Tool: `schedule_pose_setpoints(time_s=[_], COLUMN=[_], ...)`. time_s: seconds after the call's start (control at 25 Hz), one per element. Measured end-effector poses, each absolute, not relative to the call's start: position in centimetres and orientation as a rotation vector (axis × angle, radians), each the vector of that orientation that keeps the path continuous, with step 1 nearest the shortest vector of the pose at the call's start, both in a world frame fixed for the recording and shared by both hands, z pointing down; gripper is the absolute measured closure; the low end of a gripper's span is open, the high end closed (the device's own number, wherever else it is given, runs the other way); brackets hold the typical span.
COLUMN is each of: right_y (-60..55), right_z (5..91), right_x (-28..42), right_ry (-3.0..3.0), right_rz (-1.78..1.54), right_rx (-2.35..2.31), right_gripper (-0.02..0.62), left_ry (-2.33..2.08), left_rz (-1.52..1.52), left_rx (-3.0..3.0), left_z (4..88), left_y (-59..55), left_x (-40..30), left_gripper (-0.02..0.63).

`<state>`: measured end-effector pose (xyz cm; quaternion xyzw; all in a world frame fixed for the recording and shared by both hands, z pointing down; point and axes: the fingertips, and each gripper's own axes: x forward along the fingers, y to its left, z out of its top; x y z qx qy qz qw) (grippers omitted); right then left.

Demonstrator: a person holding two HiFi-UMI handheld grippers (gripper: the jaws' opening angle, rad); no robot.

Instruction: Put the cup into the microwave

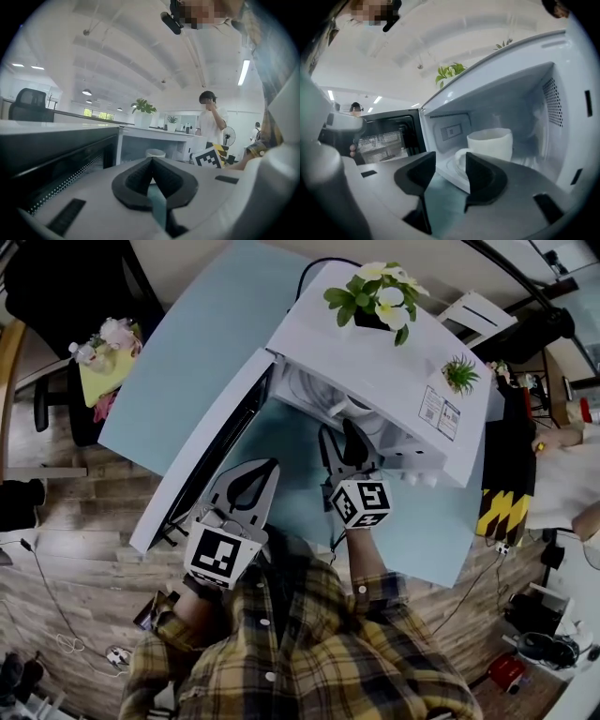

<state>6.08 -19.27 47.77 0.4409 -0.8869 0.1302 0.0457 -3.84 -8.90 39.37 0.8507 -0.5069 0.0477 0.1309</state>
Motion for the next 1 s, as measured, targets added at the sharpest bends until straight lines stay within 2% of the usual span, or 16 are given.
schedule_pose_setpoints(time_s=[1.0], right_y=[-12.4], right_z=[36.7], right_x=[8.5], right_ry=[-2.859], right_rz=[0.309], right_rx=[1.154], right_gripper=[0.436], left_ry=[-1.504], left_rz=[0.065], left_rx=[2.551], left_z=[35.5], left_y=[-9.2], left_x=[-3.6], left_gripper=[0.615])
